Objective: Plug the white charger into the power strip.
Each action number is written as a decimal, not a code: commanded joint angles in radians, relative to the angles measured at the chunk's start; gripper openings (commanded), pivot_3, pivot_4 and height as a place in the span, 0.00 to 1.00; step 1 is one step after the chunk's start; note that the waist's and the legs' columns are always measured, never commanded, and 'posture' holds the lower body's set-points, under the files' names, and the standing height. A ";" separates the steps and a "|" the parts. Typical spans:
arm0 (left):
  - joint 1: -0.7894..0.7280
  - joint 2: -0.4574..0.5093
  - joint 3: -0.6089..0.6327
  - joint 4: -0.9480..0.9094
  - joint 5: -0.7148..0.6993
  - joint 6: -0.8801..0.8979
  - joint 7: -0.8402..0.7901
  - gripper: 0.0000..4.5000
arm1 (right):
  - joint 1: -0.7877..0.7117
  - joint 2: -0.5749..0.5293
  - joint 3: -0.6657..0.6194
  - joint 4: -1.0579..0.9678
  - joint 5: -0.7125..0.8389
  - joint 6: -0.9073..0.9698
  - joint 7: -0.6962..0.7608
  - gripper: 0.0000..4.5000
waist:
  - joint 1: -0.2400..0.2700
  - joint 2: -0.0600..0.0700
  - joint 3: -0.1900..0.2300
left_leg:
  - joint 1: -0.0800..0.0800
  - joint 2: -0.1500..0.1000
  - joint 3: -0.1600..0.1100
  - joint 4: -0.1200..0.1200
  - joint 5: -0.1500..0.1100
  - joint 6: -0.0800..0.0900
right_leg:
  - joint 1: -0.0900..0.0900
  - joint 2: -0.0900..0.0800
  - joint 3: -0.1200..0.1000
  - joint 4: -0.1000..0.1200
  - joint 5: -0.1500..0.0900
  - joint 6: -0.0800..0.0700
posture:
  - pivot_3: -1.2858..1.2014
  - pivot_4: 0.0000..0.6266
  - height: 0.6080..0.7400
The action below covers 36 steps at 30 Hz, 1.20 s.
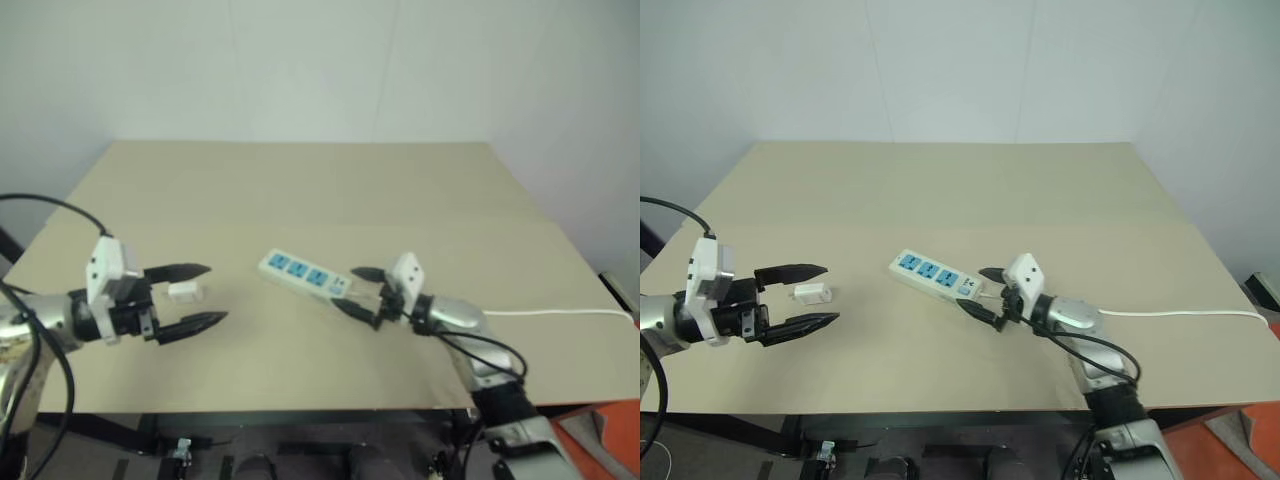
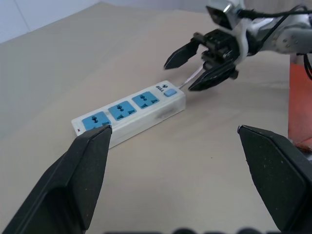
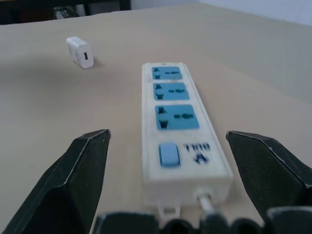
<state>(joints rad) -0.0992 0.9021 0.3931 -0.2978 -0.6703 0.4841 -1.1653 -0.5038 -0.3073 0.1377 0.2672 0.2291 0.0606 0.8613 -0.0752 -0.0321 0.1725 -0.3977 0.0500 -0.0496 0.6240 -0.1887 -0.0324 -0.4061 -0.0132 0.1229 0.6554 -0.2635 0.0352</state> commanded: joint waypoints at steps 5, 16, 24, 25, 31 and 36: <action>0.006 0.020 0.029 -0.006 -0.011 -0.017 -0.017 1.00 | -0.119 0.060 0.008 0.307 -0.072 -0.206 0.026 1.00 | 0.004 0.000 0.000 | -0.002 0.000 0.000 0.000 -0.001 -0.001 | 0.000 -0.001 -0.001 -0.002 0.002 -0.003 | 0.52 0.24 1.00; 0.050 0.031 0.073 -0.007 -0.010 -0.039 -0.036 1.00 | -0.184 0.073 -0.027 0.470 -0.070 -0.325 0.082 1.00 | -0.012 0.000 0.000 | 0.001 0.000 0.000 0.000 -0.001 -0.001 | 0.001 0.000 -0.001 0.001 0.000 0.000 | 0.52 0.24 1.00; 0.046 0.030 0.065 -0.010 -0.011 -0.044 -0.035 1.00 | -0.229 0.110 0.003 0.598 -0.114 -0.316 0.114 1.00 | -0.028 0.000 0.000 | 0.001 0.000 -0.001 0.000 -0.001 -0.001 | 0.002 0.000 -0.001 0.001 0.000 0.000 | 0.52 0.24 1.00; 0.042 0.031 0.062 -0.007 -0.010 -0.044 -0.036 1.00 | -0.242 0.121 0.003 0.626 -0.119 -0.312 0.111 1.00 | -0.031 0.000 0.000 | 0.002 0.000 0.000 0.000 -0.001 -0.001 | 0.002 0.000 -0.001 0.001 0.000 0.000 | 0.52 0.24 1.00; 0.033 0.032 0.057 0.000 -0.007 -0.045 -0.039 1.00 | -0.285 0.172 -0.015 0.756 -0.145 -0.341 0.075 0.76 | -0.057 -0.001 -0.001 | 0.011 0.001 -0.001 0.000 -0.001 -0.001 | 0.010 0.001 0.000 0.002 0.000 0.000 | 0.52 0.24 1.00; 0.030 0.036 0.058 0.007 -0.002 -0.046 -0.043 1.00 | -0.261 0.173 -0.026 0.707 -0.134 -0.386 0.120 0.76 | -0.060 -0.001 -0.001 | 0.016 0.001 -0.001 0.000 -0.001 -0.001 | 0.015 0.002 0.000 0.001 0.000 0.000 | 0.52 0.24 1.00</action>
<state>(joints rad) -0.0588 0.9174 0.4346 -0.2898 -0.6698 0.4580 -1.2020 -0.7887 -0.1414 0.1083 0.9903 0.0905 -0.3053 0.9535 -0.1352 -0.0333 0.1717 -0.3823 0.0514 -0.0509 0.6238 -0.1895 -0.0336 -0.3917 -0.0116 0.1230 0.6566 -0.2636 0.0348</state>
